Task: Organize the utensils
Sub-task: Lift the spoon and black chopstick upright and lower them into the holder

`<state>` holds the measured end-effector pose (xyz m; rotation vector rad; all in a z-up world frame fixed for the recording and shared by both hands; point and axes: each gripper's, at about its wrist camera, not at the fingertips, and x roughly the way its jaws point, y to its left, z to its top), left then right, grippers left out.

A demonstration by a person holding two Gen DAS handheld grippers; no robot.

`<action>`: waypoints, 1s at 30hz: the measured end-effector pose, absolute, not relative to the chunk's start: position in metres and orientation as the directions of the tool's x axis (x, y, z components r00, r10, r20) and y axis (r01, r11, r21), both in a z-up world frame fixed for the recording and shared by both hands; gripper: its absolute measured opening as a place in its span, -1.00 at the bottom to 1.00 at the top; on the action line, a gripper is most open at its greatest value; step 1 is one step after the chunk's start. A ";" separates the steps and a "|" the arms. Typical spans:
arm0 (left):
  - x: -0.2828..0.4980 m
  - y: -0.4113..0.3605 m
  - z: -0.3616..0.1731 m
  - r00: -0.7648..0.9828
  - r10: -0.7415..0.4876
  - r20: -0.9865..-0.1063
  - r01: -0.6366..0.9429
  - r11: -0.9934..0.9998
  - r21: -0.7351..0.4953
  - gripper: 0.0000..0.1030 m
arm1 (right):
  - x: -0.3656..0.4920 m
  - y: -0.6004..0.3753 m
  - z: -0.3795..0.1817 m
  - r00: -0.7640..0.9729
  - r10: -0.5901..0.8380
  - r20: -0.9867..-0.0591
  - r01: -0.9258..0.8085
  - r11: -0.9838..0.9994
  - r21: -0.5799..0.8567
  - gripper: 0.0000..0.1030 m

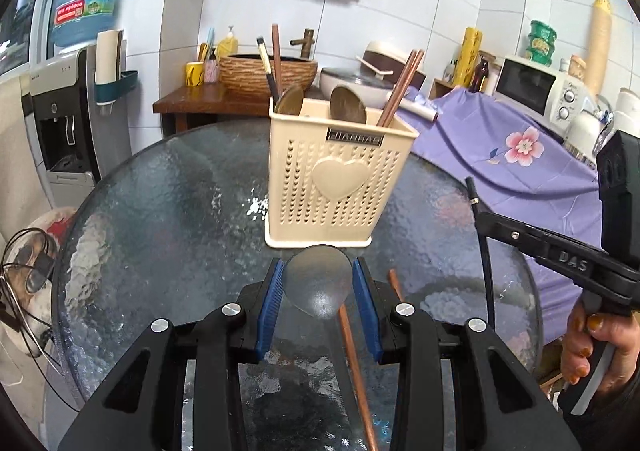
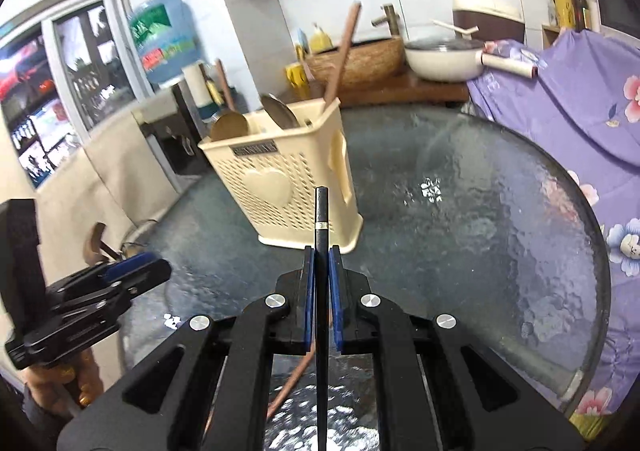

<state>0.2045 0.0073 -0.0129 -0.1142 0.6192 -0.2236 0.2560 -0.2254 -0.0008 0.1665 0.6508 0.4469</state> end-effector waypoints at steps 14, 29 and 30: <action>0.188 0.009 0.020 0.833 -0.256 -0.491 0.203 0.966 -0.160 -0.34 | 0.218 -0.231 0.056 0.727 0.539 -0.425 -0.443 0.841 0.310 -0.85; 0.215 0.005 0.073 0.874 -0.235 -0.425 0.218 0.972 -0.089 -0.34 | 0.250 -0.214 0.123 0.756 0.552 -0.351 -0.498 0.834 0.240 -0.85; 0.217 0.006 0.079 0.879 -0.234 -0.416 0.218 0.972 -0.088 -0.34 | 0.256 -0.212 0.132 0.752 0.563 -0.344 -0.508 0.826 0.243 -0.85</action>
